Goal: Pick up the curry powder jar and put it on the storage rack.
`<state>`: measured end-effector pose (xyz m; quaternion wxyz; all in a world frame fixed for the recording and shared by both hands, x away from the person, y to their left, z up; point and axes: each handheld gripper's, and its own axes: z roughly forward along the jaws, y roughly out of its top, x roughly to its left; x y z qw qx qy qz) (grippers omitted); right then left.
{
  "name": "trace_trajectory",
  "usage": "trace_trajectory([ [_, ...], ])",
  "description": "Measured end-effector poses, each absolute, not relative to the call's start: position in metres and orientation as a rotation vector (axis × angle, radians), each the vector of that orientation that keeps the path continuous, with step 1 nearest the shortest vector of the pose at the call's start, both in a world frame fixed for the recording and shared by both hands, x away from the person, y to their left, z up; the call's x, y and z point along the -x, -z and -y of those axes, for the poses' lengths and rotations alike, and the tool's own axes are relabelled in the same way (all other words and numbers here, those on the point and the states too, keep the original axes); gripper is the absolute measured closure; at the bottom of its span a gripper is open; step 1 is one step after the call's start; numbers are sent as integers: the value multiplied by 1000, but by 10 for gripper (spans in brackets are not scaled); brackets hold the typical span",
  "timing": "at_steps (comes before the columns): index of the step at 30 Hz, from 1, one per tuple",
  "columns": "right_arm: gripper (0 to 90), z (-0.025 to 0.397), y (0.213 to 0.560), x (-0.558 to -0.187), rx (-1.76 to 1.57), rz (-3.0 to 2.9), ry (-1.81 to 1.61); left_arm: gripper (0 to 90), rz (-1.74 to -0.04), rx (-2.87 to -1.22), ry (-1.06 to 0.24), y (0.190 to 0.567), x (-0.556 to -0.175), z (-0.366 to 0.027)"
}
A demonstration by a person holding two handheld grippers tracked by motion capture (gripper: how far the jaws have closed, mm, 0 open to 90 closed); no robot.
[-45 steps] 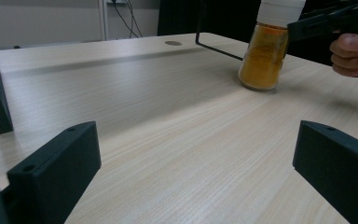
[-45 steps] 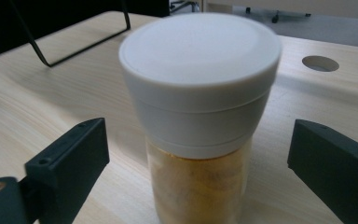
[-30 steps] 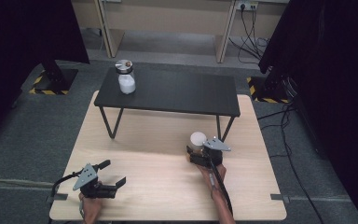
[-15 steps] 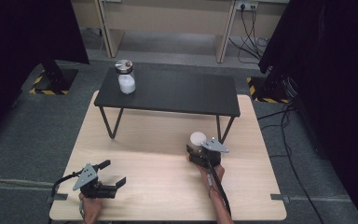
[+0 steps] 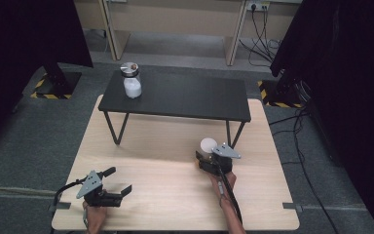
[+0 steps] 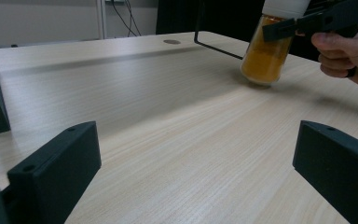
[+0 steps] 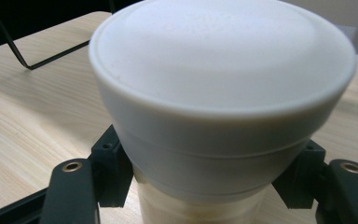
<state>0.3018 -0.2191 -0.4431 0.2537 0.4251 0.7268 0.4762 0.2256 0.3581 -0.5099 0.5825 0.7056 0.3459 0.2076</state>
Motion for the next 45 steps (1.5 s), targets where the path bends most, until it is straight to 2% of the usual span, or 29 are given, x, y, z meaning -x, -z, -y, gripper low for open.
trace_trajectory([
  [21,336,224,408,-291,-1099,-1983,-1290,2,-807,-1647,-483,510,-226,-358],
  [27,336,228,388,-288,-1083,-1989,-1301,2,-807,-1648,-483,510,-226,-358],
  [37,337,233,321,-285,-1042,-2038,-1289,2,-806,-1646,-482,510,-226,-358],
  [45,337,231,280,-287,-1009,-2043,-1286,2,-805,-1645,-481,510,-226,-359],
])
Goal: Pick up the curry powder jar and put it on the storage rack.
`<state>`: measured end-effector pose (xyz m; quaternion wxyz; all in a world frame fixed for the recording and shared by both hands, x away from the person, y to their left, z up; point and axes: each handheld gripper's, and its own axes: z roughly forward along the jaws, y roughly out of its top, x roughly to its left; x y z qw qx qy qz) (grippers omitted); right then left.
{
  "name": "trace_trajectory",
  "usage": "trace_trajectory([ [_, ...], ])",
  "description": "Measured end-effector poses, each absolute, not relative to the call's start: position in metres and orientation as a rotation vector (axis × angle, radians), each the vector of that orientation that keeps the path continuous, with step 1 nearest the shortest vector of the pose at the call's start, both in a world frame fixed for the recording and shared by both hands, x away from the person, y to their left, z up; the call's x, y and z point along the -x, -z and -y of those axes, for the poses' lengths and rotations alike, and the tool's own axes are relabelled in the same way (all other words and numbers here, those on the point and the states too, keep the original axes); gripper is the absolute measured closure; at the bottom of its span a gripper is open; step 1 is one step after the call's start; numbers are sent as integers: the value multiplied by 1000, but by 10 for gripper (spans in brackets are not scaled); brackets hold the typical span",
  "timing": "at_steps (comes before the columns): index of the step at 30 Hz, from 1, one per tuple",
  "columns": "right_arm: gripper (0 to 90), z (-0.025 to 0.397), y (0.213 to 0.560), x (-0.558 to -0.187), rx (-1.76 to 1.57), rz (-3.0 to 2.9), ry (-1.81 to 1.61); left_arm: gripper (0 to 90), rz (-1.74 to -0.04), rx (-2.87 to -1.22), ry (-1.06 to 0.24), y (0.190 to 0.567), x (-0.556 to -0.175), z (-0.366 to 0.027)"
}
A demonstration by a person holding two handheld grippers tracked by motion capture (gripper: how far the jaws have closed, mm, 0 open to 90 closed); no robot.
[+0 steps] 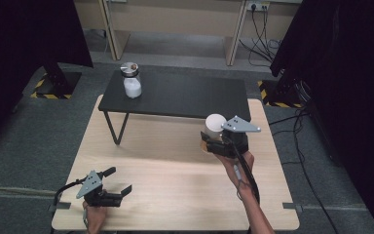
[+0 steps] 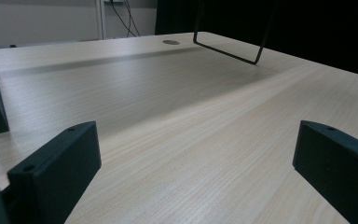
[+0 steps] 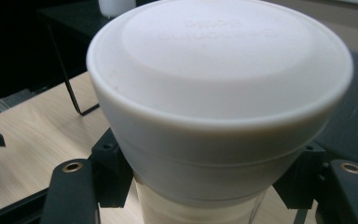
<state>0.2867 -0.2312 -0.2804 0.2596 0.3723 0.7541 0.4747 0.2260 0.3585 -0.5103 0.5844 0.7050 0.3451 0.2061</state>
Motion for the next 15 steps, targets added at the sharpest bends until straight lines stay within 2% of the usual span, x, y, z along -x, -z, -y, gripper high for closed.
trace_trajectory([
  [7,337,226,236,-294,-992,-2024,-1291,2,-805,-1645,-480,510,-226,-359],
  [12,337,222,220,-304,-998,-2025,-1288,2,-805,-1645,-480,510,-226,-359],
  [15,337,219,204,-320,-1028,-2019,-1291,2,-804,-1644,-479,510,-226,-359],
])
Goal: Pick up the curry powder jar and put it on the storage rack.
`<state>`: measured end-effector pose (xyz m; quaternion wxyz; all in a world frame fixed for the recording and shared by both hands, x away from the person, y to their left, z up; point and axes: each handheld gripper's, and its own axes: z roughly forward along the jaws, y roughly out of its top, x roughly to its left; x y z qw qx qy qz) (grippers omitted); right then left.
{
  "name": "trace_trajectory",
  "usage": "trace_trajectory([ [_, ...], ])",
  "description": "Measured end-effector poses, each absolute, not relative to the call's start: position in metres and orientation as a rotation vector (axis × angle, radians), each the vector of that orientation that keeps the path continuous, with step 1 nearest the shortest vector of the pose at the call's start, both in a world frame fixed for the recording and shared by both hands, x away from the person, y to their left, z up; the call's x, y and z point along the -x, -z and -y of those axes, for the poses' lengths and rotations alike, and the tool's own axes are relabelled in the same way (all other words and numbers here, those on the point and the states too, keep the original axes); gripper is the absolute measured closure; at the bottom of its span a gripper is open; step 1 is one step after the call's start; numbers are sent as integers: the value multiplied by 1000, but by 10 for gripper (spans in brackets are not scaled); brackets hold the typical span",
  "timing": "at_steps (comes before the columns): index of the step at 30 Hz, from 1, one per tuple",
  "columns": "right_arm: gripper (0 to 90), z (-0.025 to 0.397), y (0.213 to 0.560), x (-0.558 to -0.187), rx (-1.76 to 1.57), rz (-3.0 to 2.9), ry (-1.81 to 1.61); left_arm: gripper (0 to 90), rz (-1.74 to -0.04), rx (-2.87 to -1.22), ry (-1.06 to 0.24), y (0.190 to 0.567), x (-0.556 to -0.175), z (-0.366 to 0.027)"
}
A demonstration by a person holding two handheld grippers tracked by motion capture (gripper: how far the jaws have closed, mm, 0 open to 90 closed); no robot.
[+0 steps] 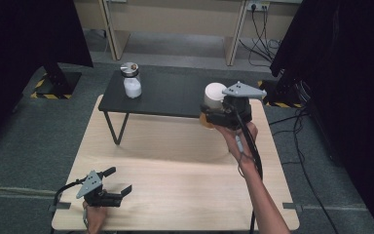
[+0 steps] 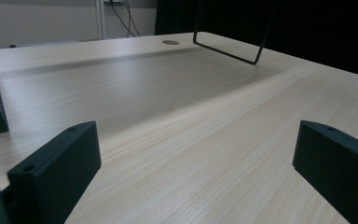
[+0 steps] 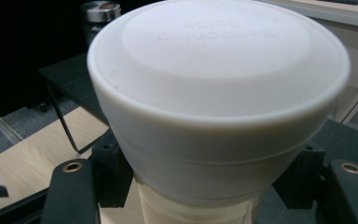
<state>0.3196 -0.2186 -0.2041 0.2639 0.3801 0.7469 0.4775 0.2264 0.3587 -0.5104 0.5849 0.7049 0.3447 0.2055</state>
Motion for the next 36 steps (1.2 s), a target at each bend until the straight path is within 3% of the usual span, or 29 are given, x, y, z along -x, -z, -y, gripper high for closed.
trace_trajectory([
  [11,337,201,183,-366,-1114,-1996,-1231,3,-803,-1642,-477,511,-228,-360],
  [23,338,185,193,-407,-1232,-1966,-1180,4,-813,-1624,-466,513,-228,-362],
  [36,338,185,202,-428,-1304,-1959,-1145,4,-814,-1626,-465,513,-228,-362],
])
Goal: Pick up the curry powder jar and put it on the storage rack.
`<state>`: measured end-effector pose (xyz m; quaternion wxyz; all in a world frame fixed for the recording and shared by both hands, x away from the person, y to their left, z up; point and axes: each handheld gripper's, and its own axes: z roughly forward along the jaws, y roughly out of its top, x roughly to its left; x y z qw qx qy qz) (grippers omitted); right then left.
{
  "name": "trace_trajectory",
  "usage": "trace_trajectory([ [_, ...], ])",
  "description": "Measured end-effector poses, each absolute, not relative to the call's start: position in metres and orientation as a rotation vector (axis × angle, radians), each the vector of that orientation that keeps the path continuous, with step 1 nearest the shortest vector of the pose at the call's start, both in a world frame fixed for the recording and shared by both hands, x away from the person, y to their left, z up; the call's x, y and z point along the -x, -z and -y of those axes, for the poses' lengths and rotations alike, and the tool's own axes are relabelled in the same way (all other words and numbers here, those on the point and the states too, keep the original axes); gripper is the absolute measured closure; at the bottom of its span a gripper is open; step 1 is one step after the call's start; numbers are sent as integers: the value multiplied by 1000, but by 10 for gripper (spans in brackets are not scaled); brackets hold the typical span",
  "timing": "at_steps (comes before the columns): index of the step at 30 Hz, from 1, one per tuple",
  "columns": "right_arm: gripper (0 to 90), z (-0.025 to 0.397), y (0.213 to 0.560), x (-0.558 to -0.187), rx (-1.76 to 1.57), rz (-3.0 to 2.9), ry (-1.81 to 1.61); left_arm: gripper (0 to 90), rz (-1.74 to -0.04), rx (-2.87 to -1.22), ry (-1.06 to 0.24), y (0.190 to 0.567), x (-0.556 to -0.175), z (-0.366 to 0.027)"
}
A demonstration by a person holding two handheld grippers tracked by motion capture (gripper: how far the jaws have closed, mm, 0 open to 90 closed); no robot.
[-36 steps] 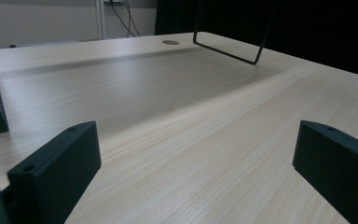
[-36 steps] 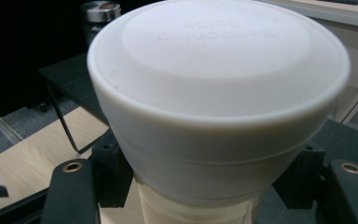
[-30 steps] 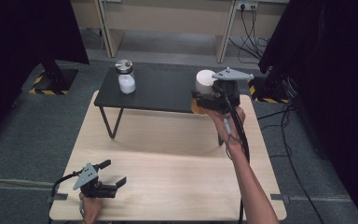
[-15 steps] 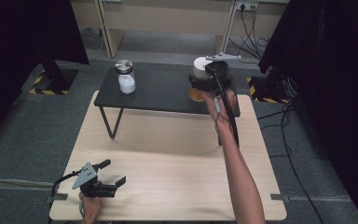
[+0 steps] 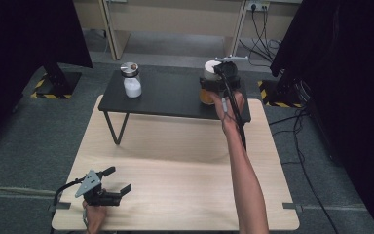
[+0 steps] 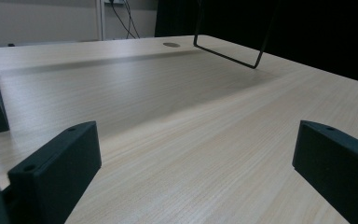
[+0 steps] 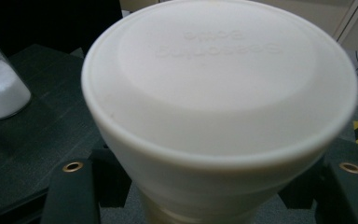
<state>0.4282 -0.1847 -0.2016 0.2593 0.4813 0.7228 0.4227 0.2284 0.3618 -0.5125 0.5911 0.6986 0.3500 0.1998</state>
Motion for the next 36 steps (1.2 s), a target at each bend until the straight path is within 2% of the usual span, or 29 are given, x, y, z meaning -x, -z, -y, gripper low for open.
trace_trajectory([
  [17,324,187,208,-434,-1323,-1964,-1145,3,-817,-1626,-463,512,-229,-362],
  [18,255,188,209,-434,-1325,-1958,-1153,3,-817,-1626,-463,512,-229,-362],
  [25,137,195,206,-428,-1355,-1951,-1179,3,-816,-1625,-464,513,-228,-362],
  [32,94,205,206,-407,-1306,-1925,-1215,2,-815,-1624,-465,513,-228,-362],
  [35,29,222,207,-395,-1243,-1963,-1282,2,-814,-1623,-466,513,-228,-362],
  [36,32,224,208,-389,-1226,-1967,-1283,2,-814,-1623,-466,513,-228,-362],
])
